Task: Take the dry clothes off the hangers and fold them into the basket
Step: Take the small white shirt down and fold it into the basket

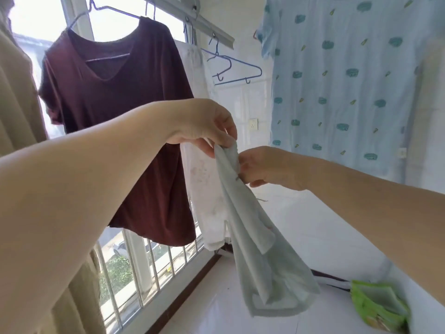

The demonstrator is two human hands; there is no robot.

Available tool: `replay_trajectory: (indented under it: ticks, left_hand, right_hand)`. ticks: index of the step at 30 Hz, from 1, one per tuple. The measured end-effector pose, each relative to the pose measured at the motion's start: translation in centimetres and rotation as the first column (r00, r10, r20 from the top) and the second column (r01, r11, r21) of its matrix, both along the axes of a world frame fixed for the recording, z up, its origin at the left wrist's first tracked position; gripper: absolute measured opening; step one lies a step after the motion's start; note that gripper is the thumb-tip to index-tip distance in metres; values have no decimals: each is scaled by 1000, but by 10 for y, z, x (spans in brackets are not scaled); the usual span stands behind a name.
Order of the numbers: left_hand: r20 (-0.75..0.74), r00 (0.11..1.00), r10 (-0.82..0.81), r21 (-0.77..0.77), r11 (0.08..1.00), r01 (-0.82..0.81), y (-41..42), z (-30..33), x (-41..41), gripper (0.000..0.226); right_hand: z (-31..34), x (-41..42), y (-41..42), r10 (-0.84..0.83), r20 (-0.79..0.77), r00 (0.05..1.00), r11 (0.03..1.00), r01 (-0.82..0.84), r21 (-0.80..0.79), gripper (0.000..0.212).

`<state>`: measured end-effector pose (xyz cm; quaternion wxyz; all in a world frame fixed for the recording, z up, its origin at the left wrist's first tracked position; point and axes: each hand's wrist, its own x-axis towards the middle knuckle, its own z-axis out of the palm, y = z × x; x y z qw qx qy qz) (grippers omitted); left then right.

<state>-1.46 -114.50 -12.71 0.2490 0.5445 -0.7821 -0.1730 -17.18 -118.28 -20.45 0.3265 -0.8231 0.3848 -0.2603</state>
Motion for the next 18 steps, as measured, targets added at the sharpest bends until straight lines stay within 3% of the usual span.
replay_trajectory:
  ticks: [6,11,14,18]
  left_hand:
    - [4,1000,27,-22,999,-27,0,-22,1,31]
    - [-85,992,89,-87,992,-96,-2,-41,6,36]
    - [-167,978,128,-142,978,-152,-2,-54,12,40]
    - [-295,935,199,-201,943,-264,-5,-73,26,42]
  right_hand:
    - [-36,-6,-10,87,-160,983,992,-72,100,21]
    - [-81,-4,-22,120,-197,973,977,-80,199,28]
    - [-106,0,-25,164,-198,966,963,-114,243,17]
    - [-134,1,-30,230,-262,937,954,-165,250,27]
